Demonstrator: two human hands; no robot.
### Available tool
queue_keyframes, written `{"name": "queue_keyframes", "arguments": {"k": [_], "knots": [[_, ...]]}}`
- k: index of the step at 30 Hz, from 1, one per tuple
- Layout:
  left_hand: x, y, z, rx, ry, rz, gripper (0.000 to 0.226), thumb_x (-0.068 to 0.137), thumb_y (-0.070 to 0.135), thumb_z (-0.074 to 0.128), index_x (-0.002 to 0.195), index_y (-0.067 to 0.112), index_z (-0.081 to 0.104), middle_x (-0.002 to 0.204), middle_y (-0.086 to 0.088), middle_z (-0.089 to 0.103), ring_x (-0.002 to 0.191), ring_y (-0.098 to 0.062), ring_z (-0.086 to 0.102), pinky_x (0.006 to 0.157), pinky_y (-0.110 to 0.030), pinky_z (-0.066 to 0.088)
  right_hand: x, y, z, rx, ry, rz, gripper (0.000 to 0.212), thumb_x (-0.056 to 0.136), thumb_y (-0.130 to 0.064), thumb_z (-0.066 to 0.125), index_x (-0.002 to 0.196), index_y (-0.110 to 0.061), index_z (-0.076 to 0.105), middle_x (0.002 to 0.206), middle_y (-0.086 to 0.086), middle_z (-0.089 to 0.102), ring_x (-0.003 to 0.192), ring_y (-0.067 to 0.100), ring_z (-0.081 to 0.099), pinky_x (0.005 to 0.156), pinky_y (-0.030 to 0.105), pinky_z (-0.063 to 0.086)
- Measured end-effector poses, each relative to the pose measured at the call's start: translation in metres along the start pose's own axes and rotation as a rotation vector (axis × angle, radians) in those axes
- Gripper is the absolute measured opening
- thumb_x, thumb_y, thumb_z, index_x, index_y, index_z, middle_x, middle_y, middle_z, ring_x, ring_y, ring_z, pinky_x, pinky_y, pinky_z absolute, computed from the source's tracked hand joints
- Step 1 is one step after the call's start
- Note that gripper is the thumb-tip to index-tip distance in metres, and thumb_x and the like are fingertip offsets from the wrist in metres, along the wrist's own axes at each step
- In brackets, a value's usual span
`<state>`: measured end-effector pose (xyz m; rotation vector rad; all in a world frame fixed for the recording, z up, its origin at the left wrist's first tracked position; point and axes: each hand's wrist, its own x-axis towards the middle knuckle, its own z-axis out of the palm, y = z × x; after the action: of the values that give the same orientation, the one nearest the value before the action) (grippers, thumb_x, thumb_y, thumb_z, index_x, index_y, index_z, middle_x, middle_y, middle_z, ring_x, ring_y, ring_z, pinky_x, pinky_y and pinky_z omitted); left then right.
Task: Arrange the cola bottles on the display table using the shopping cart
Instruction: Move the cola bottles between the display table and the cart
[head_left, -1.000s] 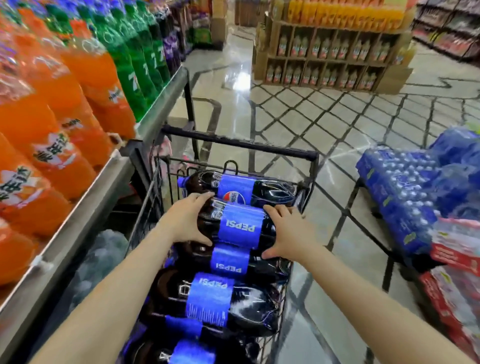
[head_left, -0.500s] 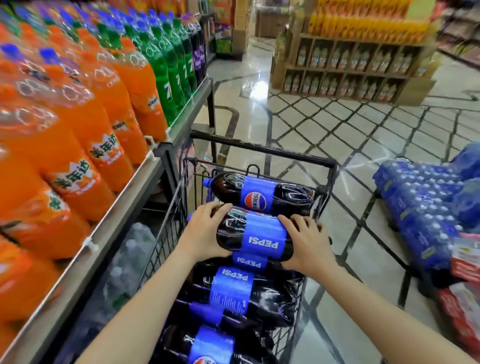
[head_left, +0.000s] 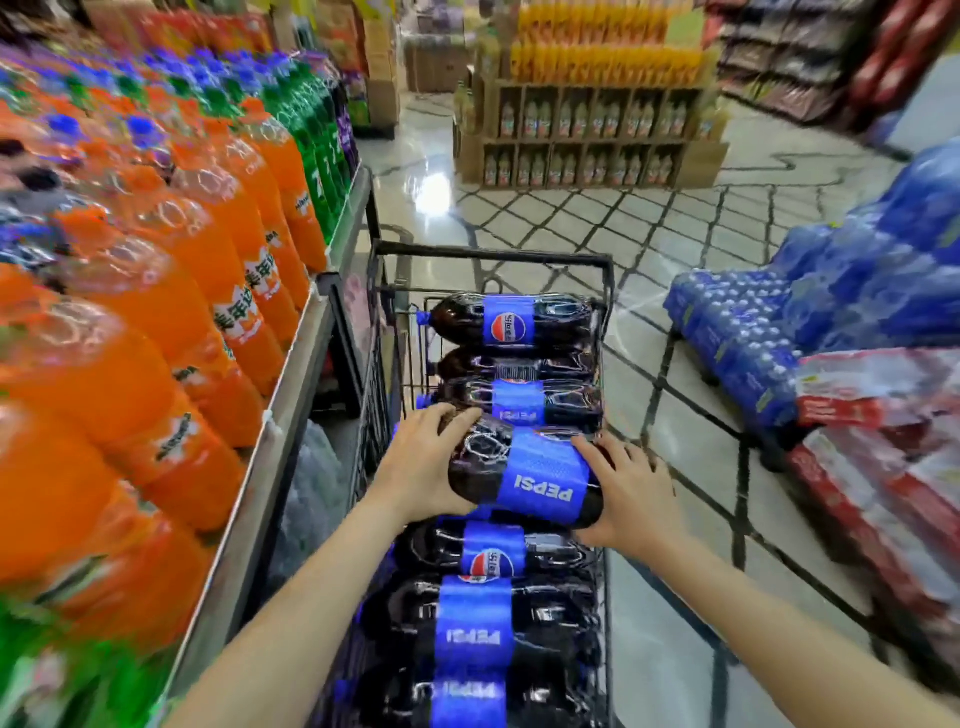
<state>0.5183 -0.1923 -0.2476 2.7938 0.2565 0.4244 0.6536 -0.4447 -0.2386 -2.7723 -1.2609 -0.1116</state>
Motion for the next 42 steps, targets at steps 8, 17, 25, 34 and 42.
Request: {"name": "queue_keyframes", "arguments": {"k": [8,17,25,34,42], "knots": [[-0.095,0.029,0.002,0.016,-0.033,-0.029,0.114,0.047,0.065,0.074,0.147,0.025,0.036,0.133,-0.012,0.047,0.119,-0.032,0.048,0.101,-0.045,0.042,-0.086,-0.026,0.009,0.020,-0.086,-0.022,0.114,0.029,-0.063,0.065,0.134,-0.029,0.038,0.113,0.004,0.058,0.096,0.030,0.059,0.068,0.043,0.048],[-0.228,0.077,-0.005,0.048,-0.016,-0.179,0.117,0.042,0.058,0.077,0.147,0.022,0.039,0.131,-0.011,0.048,0.121,-0.032,0.047,0.103,-0.040,0.041,-0.177,-0.058,0.016,0.032,-0.144,-0.179,0.115,0.031,-0.066,0.068,0.136,-0.028,0.044,0.112,0.002,0.057,0.093,0.029,0.057,0.070,0.043,0.047],[-0.354,0.101,-0.013,0.091,-0.018,-0.356,0.116,0.041,0.064,0.074,0.143,0.026,0.037,0.126,-0.007,0.049,0.112,-0.029,0.053,0.098,-0.042,0.046,-0.248,-0.113,0.027,0.037,-0.249,-0.347,0.113,0.034,-0.063,0.068,0.138,-0.029,0.042,0.117,0.001,0.054,0.103,0.028,0.056,0.075,0.046,0.051],[-0.473,0.082,-0.045,0.100,0.024,-0.466,0.112,0.043,0.065,0.076,0.142,0.024,0.042,0.125,-0.002,0.050,0.112,-0.025,0.054,0.097,-0.038,0.045,-0.290,-0.205,0.042,0.072,-0.244,-0.463,0.108,0.032,-0.067,0.062,0.132,-0.027,0.048,0.108,0.001,0.059,0.091,0.027,0.061,0.069,0.044,0.048],[-0.569,0.006,-0.115,0.127,0.024,-0.486,0.107,0.048,0.068,0.070,0.141,0.025,0.040,0.126,-0.004,0.052,0.111,-0.027,0.054,0.095,-0.039,0.046,-0.312,-0.346,0.037,0.059,-0.291,-0.510,0.107,0.057,-0.064,0.065,0.149,-0.033,0.020,0.139,-0.001,0.039,0.127,0.025,0.040,0.099,0.045,0.036]]}}
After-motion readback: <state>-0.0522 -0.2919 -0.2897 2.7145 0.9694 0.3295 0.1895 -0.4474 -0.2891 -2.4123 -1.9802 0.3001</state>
